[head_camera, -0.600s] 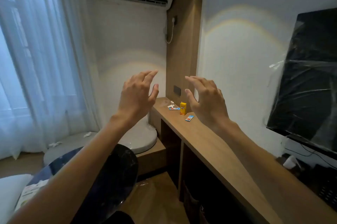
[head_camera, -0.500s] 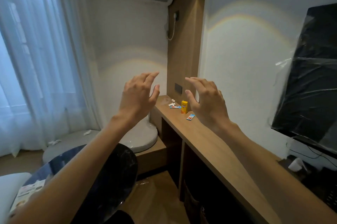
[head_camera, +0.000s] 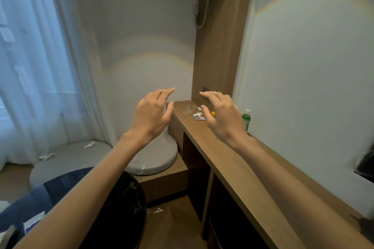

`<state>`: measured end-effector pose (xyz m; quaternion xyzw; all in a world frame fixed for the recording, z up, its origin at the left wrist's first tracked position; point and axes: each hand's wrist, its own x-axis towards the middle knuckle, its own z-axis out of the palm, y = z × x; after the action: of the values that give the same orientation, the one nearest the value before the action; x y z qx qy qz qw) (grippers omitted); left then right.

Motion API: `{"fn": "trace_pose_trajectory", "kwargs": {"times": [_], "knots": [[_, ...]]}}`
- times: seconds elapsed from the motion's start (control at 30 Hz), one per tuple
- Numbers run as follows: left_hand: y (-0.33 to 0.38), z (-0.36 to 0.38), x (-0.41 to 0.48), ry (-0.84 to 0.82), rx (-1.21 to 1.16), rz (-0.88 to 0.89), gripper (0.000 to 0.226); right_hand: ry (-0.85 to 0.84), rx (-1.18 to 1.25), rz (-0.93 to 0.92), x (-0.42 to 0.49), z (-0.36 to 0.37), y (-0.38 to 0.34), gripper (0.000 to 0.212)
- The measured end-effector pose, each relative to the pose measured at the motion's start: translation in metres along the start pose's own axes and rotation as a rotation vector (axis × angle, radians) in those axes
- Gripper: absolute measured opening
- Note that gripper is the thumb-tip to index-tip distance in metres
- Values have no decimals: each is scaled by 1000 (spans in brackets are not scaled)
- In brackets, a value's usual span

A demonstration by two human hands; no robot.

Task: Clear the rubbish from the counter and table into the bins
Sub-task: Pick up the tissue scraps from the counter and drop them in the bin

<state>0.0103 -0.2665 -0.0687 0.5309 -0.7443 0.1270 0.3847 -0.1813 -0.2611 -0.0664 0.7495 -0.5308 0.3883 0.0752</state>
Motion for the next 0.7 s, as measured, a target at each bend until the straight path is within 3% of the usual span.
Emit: {"fn": "trace_pose_trajectory", "kwargs": {"times": [0.7], "knots": [[-127, 285, 205, -171, 33, -147, 43, -202, 96, 46, 212, 241, 232, 40]]}}
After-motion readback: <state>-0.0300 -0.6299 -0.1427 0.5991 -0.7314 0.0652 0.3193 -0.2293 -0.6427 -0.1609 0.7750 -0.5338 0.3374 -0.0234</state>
